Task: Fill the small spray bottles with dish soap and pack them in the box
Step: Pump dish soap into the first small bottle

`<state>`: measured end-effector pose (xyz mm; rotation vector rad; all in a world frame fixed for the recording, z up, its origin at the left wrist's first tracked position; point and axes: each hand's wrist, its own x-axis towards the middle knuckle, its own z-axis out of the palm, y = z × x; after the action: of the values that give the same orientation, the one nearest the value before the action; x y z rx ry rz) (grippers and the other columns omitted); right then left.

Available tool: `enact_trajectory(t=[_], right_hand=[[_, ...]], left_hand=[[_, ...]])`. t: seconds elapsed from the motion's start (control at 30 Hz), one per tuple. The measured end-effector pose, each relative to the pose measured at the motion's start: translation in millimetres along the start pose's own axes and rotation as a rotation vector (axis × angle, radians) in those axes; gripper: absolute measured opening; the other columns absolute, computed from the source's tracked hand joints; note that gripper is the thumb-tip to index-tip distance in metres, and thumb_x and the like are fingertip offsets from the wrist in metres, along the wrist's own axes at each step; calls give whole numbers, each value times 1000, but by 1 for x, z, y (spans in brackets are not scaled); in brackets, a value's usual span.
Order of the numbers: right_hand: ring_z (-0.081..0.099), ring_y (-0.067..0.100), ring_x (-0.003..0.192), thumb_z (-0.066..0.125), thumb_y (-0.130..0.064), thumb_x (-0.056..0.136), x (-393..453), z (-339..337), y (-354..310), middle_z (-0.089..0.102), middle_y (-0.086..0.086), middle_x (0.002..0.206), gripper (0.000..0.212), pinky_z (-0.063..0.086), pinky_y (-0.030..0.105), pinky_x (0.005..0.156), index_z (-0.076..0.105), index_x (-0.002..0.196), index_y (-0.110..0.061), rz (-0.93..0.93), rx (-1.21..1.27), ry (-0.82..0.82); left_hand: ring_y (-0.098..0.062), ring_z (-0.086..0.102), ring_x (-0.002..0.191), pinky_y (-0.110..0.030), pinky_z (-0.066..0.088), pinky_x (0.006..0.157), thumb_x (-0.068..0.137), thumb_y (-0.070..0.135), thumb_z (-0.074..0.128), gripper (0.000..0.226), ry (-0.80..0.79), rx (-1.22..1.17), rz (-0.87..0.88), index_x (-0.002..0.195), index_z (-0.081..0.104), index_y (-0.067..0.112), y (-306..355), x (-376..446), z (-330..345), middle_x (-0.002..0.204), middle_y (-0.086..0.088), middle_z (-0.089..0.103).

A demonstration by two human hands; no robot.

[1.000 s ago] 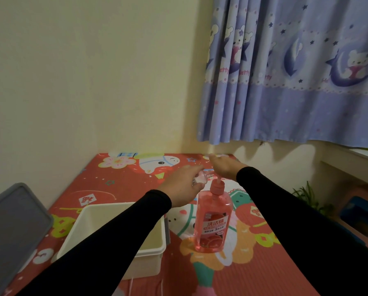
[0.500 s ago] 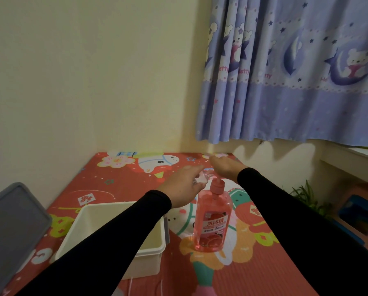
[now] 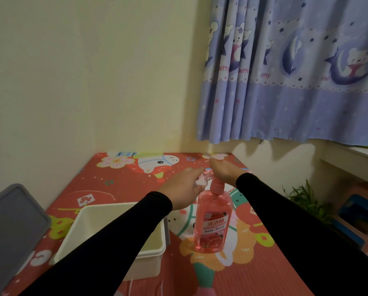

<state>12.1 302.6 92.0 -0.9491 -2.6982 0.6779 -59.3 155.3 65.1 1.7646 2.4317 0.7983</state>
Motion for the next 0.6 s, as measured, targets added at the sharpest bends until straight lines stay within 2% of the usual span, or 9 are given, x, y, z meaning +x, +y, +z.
enact_trajectory(t=[0.03, 0.1, 0.17, 0.2, 0.3, 0.37, 0.4, 0.47, 0.6], right_hand=[[53, 24, 97, 27, -4, 102, -1, -4, -2, 55, 15, 94, 22, 35, 35, 81, 49, 103, -1, -23, 11, 25], [57, 24, 98, 27, -5, 101, -6, -11, -9, 58, 19, 117, 31, 36, 30, 76, 45, 125, 4, -48, 55, 53], [53, 18, 87, 25, -11, 103, -3, -10, -9, 55, 21, 123, 37, 37, 27, 66, 44, 130, 8, -11, 65, 15], [49, 18, 88, 25, -12, 103, 0, -7, -7, 54, 23, 123, 37, 38, 27, 66, 47, 126, 7, 0, 64, -13], [53, 26, 98, 26, -5, 101, 9, 7, 2, 56, 23, 108, 27, 35, 31, 78, 52, 100, 2, 34, 50, 3], [55, 29, 100, 25, -6, 101, 6, 7, 2, 57, 26, 114, 29, 35, 34, 78, 51, 112, 3, 66, 86, -19], [54, 28, 97, 25, -6, 101, 7, 8, 3, 57, 27, 114, 28, 36, 35, 78, 51, 113, 1, 48, 88, -20], [49, 25, 91, 25, -6, 102, 5, 6, 3, 54, 22, 103, 26, 36, 34, 79, 51, 99, -10, 58, 147, -17], [39, 20, 92, 24, -18, 104, -7, -8, -11, 44, 10, 100, 17, 40, 43, 94, 41, 105, -16, 5, 242, -25]], left_hand=[[-19, 48, 118, -27, 36, 94, 100, 32, 46, 52, 8, -11, 6, 149, 29, 23, 1, 1, -3, 139, -3, 44], [-19, 47, 120, -23, 32, 91, 100, 31, 47, 53, 21, -7, 19, 149, 28, 23, 3, 3, -7, 138, -3, 44], [-20, 45, 124, -24, 31, 92, 100, 30, 46, 53, 27, 16, 30, 149, 28, 23, 3, 4, -8, 139, -4, 44], [-21, 43, 127, -25, 32, 94, 100, 30, 46, 53, 27, 21, 31, 149, 27, 23, 3, 4, -6, 142, -4, 43], [-22, 37, 134, -31, 32, 104, 101, 31, 44, 54, -13, 33, 14, 151, 25, 21, 1, 0, 2, 148, -5, 37], [-23, 36, 135, -34, 32, 107, 102, 31, 43, 55, -32, 50, 7, 152, 22, 21, -1, 0, 4, 148, -6, 36], [-24, 37, 133, -34, 33, 106, 102, 31, 43, 55, -37, 59, 5, 151, 23, 21, -1, 0, 3, 147, -6, 37], [-25, 40, 131, -32, 34, 102, 101, 31, 43, 54, -38, 72, 3, 151, 24, 21, 1, 1, 1, 145, -7, 39], [-26, 41, 131, -31, 33, 100, 101, 30, 43, 52, -22, 56, 8, 150, 26, 20, 5, 3, -7, 147, -7, 38]])
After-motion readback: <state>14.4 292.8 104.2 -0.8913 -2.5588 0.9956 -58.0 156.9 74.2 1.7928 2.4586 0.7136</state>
